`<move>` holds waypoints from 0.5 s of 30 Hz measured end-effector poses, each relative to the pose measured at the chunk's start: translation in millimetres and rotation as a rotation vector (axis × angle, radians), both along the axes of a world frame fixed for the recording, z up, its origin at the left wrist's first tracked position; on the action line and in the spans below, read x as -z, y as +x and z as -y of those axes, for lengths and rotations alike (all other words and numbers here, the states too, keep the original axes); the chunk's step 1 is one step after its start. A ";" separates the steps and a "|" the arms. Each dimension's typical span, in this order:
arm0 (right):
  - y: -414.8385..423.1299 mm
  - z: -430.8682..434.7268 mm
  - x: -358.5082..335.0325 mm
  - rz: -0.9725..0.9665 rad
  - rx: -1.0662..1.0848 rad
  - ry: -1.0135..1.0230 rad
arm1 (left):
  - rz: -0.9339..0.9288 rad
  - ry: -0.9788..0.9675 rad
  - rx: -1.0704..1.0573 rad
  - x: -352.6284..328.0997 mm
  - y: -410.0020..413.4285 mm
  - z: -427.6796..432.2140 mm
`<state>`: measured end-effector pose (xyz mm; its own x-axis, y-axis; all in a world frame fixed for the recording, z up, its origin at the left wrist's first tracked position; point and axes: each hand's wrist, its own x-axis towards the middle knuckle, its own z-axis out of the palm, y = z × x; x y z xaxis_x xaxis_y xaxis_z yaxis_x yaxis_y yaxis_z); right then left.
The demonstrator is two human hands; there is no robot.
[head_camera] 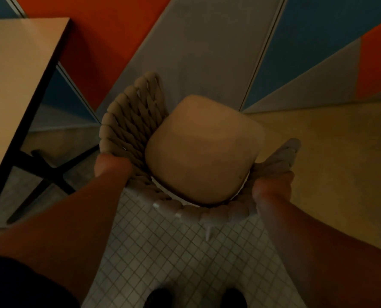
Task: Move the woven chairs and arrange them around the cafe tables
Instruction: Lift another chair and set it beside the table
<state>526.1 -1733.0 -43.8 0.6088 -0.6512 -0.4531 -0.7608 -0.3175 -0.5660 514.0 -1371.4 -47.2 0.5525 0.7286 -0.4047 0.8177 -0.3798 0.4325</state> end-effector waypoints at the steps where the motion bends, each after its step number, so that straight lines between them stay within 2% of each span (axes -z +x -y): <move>1: 4.2 3.7 -1.5 0.005 -0.028 -0.017 | 0.010 0.000 -0.016 0.3 -5.5 5.1; 7: 36.6 26.2 -6.3 0.009 -0.235 -0.088 | 0.065 -0.093 -0.251 -5.8 -41.9 44.4; 11: 58.5 38.9 -12.2 -0.009 -0.359 -0.157 | 0.116 -0.248 -0.364 -8.6 -69.8 76.4; 15: 79.1 45.6 -15.9 -0.020 -0.457 -0.209 | 0.097 -0.218 -0.449 -19.2 -81.5 108.3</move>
<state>605.2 -1778.6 -27.9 0.8454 -0.3982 -0.3560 -0.5277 -0.7257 -0.4414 432.5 -1479.7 -28.0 0.2466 0.8072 -0.5363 0.8318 0.1077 0.5445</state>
